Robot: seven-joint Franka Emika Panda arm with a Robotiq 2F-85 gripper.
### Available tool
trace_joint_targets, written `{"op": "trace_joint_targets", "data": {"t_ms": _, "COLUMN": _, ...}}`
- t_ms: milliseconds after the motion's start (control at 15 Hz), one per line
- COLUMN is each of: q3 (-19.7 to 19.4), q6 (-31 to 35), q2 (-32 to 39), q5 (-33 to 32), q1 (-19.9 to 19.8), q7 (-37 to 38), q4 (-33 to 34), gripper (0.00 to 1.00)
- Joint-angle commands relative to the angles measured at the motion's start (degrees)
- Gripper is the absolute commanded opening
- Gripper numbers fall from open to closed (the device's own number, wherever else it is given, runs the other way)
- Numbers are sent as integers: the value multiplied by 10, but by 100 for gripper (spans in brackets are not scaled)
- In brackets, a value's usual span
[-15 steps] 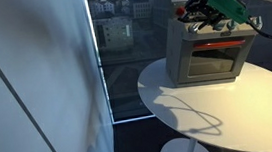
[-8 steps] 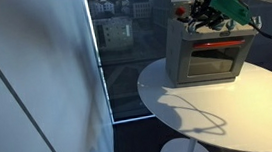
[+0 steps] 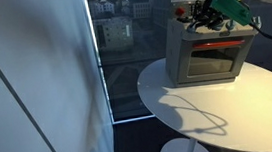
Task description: Turn the first knob on the left to the left.
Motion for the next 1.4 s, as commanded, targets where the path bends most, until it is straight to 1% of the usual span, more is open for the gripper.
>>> {"op": "trace_joint_targets", "data": {"t_ms": 0, "q3": -4, "q6": 1, "q2": 3, "q5": -6, "q1": 6, "q7": 5, "q4": 14, "gripper": 7}}
{"op": "trace_joint_targets", "data": {"t_ms": 67, "q3": -7, "q6": -1, "q2": 2, "q5": -9, "q1": 8, "q7": 6, "q4": 13, "gripper": 7}}
{"op": "trace_joint_targets", "data": {"t_ms": 333, "q3": -37, "q6": -18, "q2": -5, "q5": -44, "q1": 29, "q7": 16, "q4": 11, "gripper": 7}}
{"op": "trace_joint_targets", "data": {"t_ms": 800, "q3": -98, "q6": -58, "q2": -17, "q5": -128, "q1": 79, "q7": 34, "q4": 16, "gripper": 7}}
{"op": "trace_joint_targets", "data": {"t_ms": 1133, "q3": -125, "q6": -97, "q2": -19, "q5": -181, "q1": 103, "q7": 49, "q4": 29, "gripper": 7}}
{"op": "trace_joint_targets", "data": {"t_ms": 1333, "q3": -134, "q6": -129, "q2": -20, "q5": -206, "q1": 113, "q7": 52, "q4": 40, "gripper": 7}}
